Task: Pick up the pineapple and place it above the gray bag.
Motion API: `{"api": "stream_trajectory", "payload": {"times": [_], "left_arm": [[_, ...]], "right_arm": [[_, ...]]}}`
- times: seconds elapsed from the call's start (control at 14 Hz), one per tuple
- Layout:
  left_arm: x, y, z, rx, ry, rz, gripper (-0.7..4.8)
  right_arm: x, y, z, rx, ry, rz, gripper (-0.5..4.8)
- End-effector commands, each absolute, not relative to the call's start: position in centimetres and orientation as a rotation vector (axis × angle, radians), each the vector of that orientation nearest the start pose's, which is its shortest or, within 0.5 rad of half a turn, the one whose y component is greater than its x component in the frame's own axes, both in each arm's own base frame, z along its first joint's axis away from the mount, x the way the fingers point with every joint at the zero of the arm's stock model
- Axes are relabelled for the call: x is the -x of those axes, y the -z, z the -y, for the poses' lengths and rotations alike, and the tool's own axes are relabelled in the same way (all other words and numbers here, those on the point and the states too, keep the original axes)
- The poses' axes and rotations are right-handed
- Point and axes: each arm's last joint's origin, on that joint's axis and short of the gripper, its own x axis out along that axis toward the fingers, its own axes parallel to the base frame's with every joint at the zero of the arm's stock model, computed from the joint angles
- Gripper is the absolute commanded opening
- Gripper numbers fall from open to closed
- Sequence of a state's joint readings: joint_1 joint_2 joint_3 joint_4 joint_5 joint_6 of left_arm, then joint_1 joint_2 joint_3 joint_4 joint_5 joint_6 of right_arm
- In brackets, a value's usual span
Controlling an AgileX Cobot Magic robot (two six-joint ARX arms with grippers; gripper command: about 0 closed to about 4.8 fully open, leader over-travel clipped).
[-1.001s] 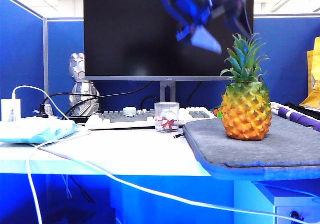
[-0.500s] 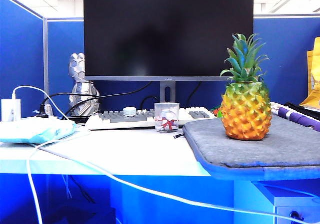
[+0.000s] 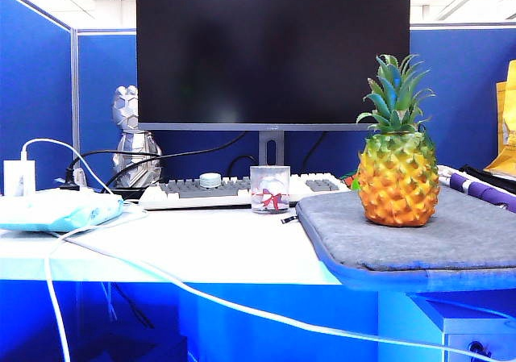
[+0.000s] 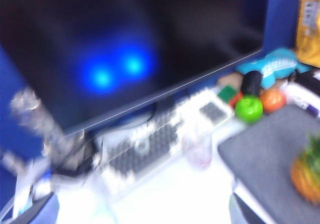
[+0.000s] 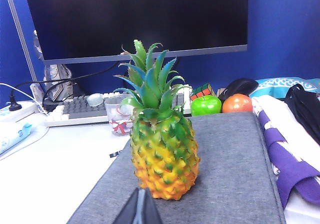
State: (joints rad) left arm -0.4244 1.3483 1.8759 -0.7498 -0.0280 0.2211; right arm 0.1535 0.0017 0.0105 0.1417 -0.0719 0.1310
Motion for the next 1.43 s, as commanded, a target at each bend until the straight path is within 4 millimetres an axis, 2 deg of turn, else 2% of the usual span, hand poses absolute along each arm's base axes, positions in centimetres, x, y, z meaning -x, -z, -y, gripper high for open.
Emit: {"api": "stream_trajectory", "payload": {"times": [0.07,0.14,0.29,0.36,0.5,0.64,0.71,0.86,1.0,1.14,1.29,1.43], "left_arm": [[-18.3,-50.0,8.0,-0.259,0.355,-0.183,4.79],[-17.2,-49.2,7.5,-0.246,0.347,-0.162,4.79],[-14.4,-46.4,6.1,-0.205,0.298,-0.065,4.68],[-13.3,-44.7,5.5,-0.197,0.289,-0.021,3.55],[-11.4,-40.6,4.7,-0.195,0.286,-0.019,2.53],[-10.9,-36.0,4.4,-0.197,0.27,-0.032,1.45],[-10.8,-33.8,4.4,-0.185,0.267,-0.014,1.17],[-10.6,-29.9,4.3,-0.155,0.258,0.04,0.7],[-10.3,-26.9,4.1,-0.16,0.253,0.083,0.51],[-10.0,-24.7,4.0,-0.129,0.241,0.117,0.15],[-9.9,-21.9,3.7,-0.099,0.178,0.139,0.15],[-9.5,-20.4,3.4,-0.053,0.12,0.191,0.15]], "right_arm": [[-9.5,-17.9,-1.7,-0.14,-0.233,0.147,-0.05],[-9.5,-17.9,-1.7,-0.14,-0.233,0.147,-0.05],[-9.5,-17.9,-1.7,-0.14,-0.233,0.147,-0.05],[-9.5,-17.9,-1.7,-0.14,-0.233,0.147,-0.05],[-9.5,-17.9,-1.7,-0.14,-0.233,0.147,-0.05],[-9.5,-18.0,-1.7,-0.14,-0.231,0.148,-0.05],[-9.5,-18.0,-1.7,-0.14,-0.231,0.15,-0.05],[-9.5,-18.0,-1.7,-0.14,-0.232,0.152,-0.05],[-9.5,-18.0,-1.7,-0.14,-0.232,0.153,-0.05],[-9.5,-18.0,-1.7,-0.14,-0.232,0.153,-0.05],[-9.5,-18.0,-1.7,-0.14,-0.232,0.153,-0.05],[-9.5,-18.0,-1.7,-0.14,-0.232,0.152,-0.05]]}}
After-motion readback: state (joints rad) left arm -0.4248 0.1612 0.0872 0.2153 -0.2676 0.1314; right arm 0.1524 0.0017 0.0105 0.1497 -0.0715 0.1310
